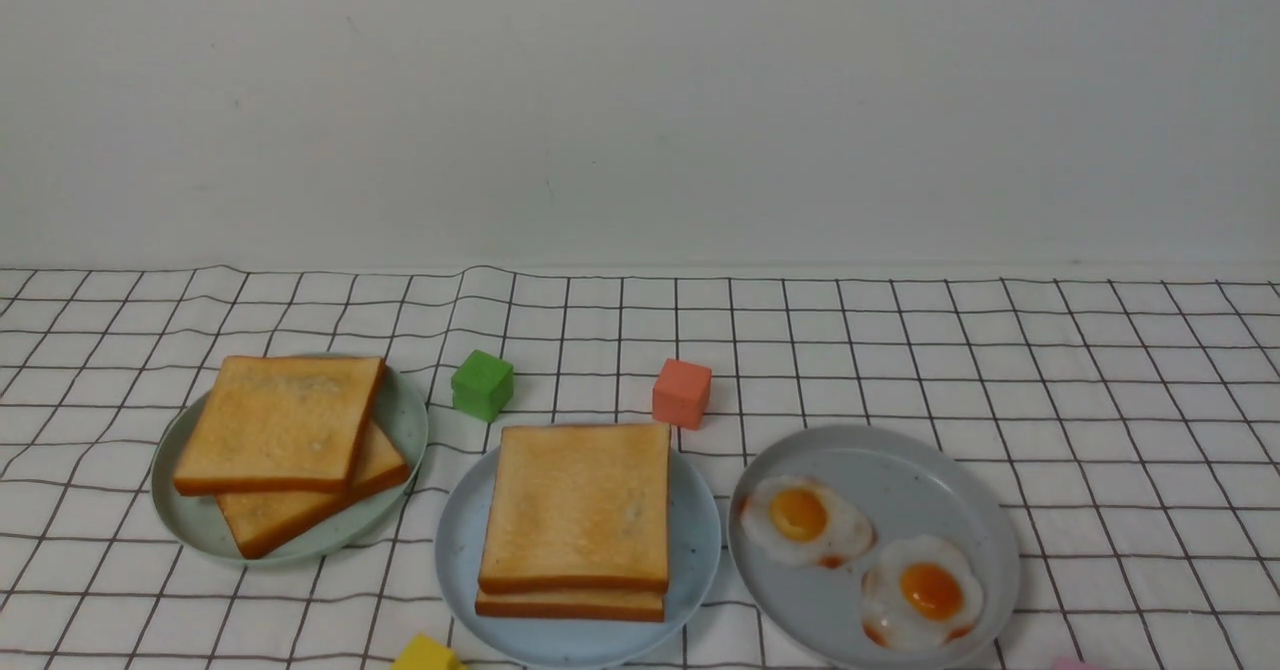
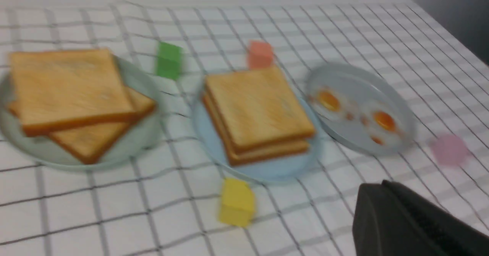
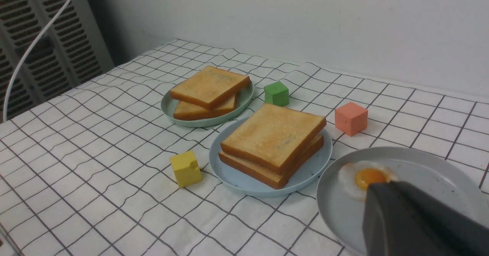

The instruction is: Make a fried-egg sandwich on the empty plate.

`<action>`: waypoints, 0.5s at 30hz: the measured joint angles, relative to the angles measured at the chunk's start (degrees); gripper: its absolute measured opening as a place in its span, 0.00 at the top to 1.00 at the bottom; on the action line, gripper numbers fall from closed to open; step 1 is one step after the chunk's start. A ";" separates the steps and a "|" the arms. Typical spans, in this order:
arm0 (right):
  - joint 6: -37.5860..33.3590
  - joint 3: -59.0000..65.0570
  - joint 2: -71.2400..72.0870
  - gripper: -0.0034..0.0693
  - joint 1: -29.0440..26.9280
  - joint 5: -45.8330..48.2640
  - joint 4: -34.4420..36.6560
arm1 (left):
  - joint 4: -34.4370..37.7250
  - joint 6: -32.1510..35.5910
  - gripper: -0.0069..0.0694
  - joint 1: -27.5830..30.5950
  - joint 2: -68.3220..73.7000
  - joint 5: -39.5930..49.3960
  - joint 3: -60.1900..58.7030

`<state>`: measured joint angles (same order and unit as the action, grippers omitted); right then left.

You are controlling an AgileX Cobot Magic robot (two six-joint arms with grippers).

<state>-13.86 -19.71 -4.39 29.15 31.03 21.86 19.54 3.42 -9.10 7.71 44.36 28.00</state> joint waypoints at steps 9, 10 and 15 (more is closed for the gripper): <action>0.00 0.00 0.00 0.94 0.00 0.00 0.05 | -27.19 -23.37 0.92 0.95 -8.37 -27.12 -27.25; 0.00 0.00 0.00 0.94 0.00 0.00 0.05 | -27.76 -23.37 0.92 1.09 -8.37 -26.96 -28.43; 0.05 0.00 0.00 0.93 0.00 -0.05 0.05 | -28.26 -23.31 0.92 1.29 -8.37 -21.25 -29.66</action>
<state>-13.81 -19.71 -4.39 29.15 30.97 21.91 -8.71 -19.89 -7.82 -0.65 23.11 -1.66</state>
